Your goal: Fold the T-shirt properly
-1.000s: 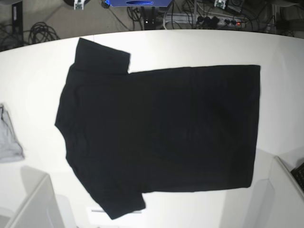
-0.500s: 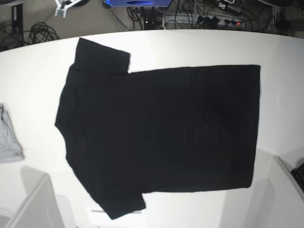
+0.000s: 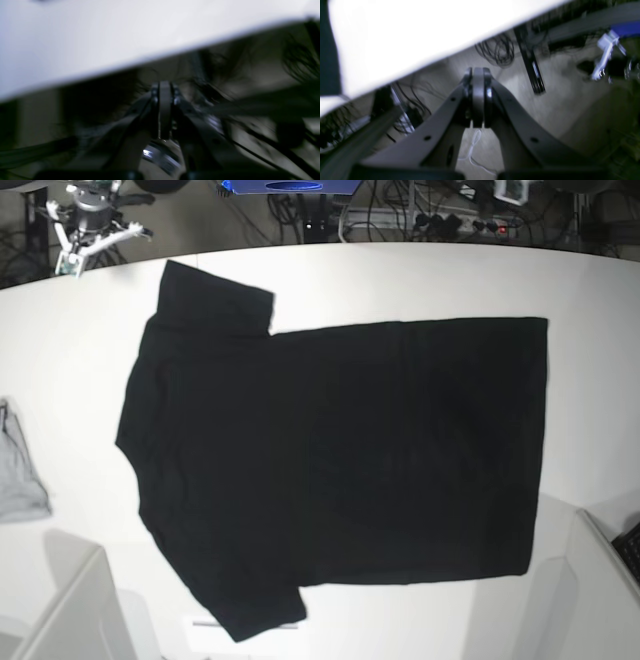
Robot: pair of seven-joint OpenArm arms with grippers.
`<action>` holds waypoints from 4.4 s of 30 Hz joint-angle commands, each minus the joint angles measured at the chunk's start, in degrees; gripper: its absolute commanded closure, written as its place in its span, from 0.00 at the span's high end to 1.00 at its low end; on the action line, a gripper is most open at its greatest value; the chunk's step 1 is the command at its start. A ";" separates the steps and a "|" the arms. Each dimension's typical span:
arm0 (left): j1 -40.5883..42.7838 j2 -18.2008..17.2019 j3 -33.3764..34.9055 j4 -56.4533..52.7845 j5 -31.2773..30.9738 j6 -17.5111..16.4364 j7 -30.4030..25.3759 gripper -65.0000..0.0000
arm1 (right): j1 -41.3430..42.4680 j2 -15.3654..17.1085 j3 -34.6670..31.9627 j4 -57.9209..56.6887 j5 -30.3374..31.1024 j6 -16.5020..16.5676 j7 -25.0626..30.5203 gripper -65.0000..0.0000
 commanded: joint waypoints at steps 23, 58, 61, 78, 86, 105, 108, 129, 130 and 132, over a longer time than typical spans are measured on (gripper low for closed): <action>-3.58 0.34 -13.30 2.63 -13.66 -5.92 -1.39 0.27 | 11.38 3.94 3.28 -1.43 40.32 18.96 -7.83 0.65; -19.93 3.60 -30.09 -4.67 -45.58 -23.94 31.13 0.27 | 13.84 4.03 2.14 -16.12 39.80 18.78 -17.32 0.58; -22.39 6.15 -35.10 -4.76 -41.18 -24.12 35.44 0.27 | 14.10 4.03 1.96 -16.12 39.80 18.87 -17.50 0.39; -31.80 8.43 -38.01 -12.32 -36.87 -24.03 39.49 0.27 | 16.39 5.08 1.96 -20.95 39.80 18.87 -17.59 0.00; -37.78 8.34 -38.01 -17.42 -36.78 -24.03 45.82 0.27 | 16.39 5.08 1.96 -20.95 39.80 18.87 -17.59 0.00; -41.03 8.43 -32.91 -18.91 -36.78 -24.12 46.52 0.27 | 16.47 5.08 1.96 -20.95 39.80 18.96 -17.59 0.00; -41.38 8.43 -33.17 -20.23 -36.78 -24.12 46.61 0.27 | 16.47 5.08 1.96 -20.95 39.80 18.96 -17.59 0.00; -42.35 8.26 -32.91 -21.55 -36.78 -24.12 46.87 0.00 | 16.12 6.23 1.96 -17.87 39.80 18.96 -17.23 0.00; -41.47 8.26 -33.08 -20.58 -36.78 -24.12 46.87 0.00 | 15.77 6.23 1.96 -16.29 39.80 18.78 -17.41 0.00; -39.89 8.17 -32.91 -18.21 -36.70 -24.12 46.52 0.00 | 14.63 6.23 1.96 -13.48 39.80 18.61 -17.41 0.00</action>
